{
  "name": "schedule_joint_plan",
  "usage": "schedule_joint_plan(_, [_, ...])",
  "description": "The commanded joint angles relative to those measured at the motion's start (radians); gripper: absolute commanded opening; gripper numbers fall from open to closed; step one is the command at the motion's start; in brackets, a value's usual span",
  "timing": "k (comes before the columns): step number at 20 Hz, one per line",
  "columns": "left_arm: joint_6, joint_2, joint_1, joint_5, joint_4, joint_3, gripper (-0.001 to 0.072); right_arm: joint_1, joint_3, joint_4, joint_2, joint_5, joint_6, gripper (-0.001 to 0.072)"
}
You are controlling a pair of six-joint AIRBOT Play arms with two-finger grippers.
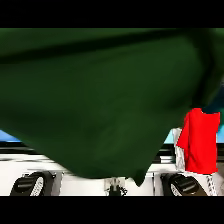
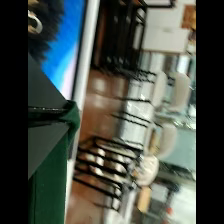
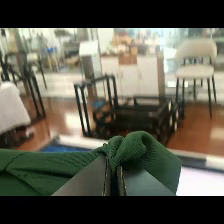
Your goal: Fold the shirts.
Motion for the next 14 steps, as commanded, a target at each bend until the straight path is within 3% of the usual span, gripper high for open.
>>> schedule_joint_plan(1, [-0.008, 0.000, 0.000, -0.073, 0.111, -0.131, 0.0031, -0.001, 0.003, -0.014, -0.150, 0.125, -0.047, 0.0076])
schedule_joint_plan(4, [-0.036, -0.043, 0.000, -0.011, 0.113, -0.336, 0.0030, -0.001, 0.003, -0.013, -0.381, 0.071, -0.047, 0.0075])
schedule_joint_plan(7, [-0.103, -0.159, 0.000, 0.163, 0.113, -0.520, 0.0031, -0.001, 0.003, 0.029, -0.622, -0.114, -0.043, 0.0076])
schedule_joint_plan(11, [-0.165, -0.438, 0.000, 0.349, 0.098, -0.554, 0.0032, -0.001, 0.003, 0.141, -0.860, -0.434, 0.032, 0.0076])
schedule_joint_plan(14, [-0.165, -0.639, 0.000, 0.433, 0.009, -0.554, 0.0033, -0.002, 0.003, 0.159, -0.972, -0.486, 0.137, 0.0076])
